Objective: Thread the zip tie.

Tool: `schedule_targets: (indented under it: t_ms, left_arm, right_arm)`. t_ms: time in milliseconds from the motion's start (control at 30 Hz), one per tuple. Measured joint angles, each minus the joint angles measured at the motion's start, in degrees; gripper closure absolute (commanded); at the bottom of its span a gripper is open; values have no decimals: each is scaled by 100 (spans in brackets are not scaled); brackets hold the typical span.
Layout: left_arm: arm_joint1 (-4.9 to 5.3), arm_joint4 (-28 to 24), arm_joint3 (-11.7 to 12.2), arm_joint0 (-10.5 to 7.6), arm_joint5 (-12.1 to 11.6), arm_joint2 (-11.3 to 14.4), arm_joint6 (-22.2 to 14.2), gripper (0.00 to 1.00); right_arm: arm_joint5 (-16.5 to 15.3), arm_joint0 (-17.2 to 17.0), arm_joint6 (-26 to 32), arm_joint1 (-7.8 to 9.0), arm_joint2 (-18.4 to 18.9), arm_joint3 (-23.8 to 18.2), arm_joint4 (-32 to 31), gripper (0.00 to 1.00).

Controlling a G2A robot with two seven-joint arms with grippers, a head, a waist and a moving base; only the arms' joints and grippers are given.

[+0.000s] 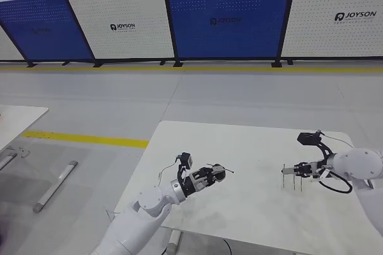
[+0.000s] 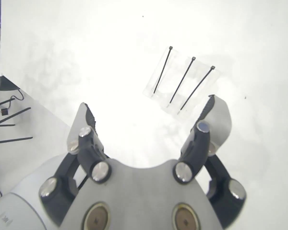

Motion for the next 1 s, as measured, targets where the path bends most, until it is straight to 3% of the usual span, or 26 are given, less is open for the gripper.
schedule_targets:
  t_ms: [400,433,467,600,667,1000]
  left_arm:
    - [0,0,0,0,0,0,0,100]
    - [0,0,0,0,0,0,0,100]
    - [0,0,0,0,0,0,0,100]
    - [0,0,0,0,0,0,0,100]
    - [0,0,0,0,0,0,0,100]
    - [0,0,0,0,0,0,0,100]
  right_arm:
    - [7,36,-96,-16,-104,79,-60,0]
    - [-5,56,-108,-26,-131,116,-24,7]
    - [-12,85,-100,-35,-157,148,-2,36]
    - [169,275,-97,-84,-308,321,-69,61]
    - [340,370,-133,-119,-410,404,-145,69]
    - [614,681,-64,-287,-824,1137,-47,70]
